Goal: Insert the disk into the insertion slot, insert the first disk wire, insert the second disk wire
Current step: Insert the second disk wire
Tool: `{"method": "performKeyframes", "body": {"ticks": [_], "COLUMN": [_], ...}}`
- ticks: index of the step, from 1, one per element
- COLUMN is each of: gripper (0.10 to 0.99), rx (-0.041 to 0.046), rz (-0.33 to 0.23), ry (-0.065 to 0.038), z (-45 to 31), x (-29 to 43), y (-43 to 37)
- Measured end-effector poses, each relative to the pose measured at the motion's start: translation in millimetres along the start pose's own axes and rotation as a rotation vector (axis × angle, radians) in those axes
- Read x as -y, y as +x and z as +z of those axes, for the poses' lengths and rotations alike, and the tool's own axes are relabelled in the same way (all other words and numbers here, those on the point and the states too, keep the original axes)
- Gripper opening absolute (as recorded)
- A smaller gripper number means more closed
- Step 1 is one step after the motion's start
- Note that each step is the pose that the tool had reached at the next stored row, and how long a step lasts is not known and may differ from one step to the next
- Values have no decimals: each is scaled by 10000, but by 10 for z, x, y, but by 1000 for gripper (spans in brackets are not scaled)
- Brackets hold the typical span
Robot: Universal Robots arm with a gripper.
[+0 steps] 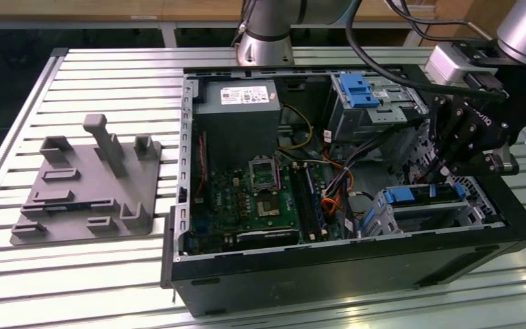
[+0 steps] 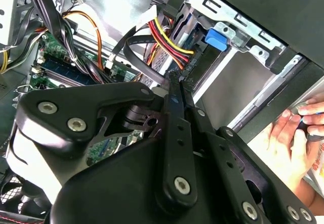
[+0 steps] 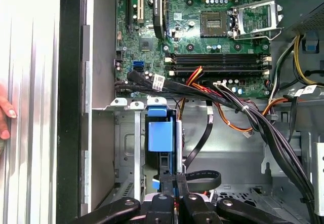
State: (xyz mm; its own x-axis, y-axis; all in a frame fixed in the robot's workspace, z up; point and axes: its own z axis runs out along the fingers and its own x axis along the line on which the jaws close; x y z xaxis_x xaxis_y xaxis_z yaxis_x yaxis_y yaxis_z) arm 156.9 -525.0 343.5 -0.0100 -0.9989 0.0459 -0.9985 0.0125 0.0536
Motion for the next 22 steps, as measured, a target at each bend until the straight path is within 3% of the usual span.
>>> {"method": "performKeyframes", "body": {"ticks": [22], "gripper": [141], "rx": [9], "rz": [123], "ry": [-6], "z": [28], "x": [11], "y": [47]}}
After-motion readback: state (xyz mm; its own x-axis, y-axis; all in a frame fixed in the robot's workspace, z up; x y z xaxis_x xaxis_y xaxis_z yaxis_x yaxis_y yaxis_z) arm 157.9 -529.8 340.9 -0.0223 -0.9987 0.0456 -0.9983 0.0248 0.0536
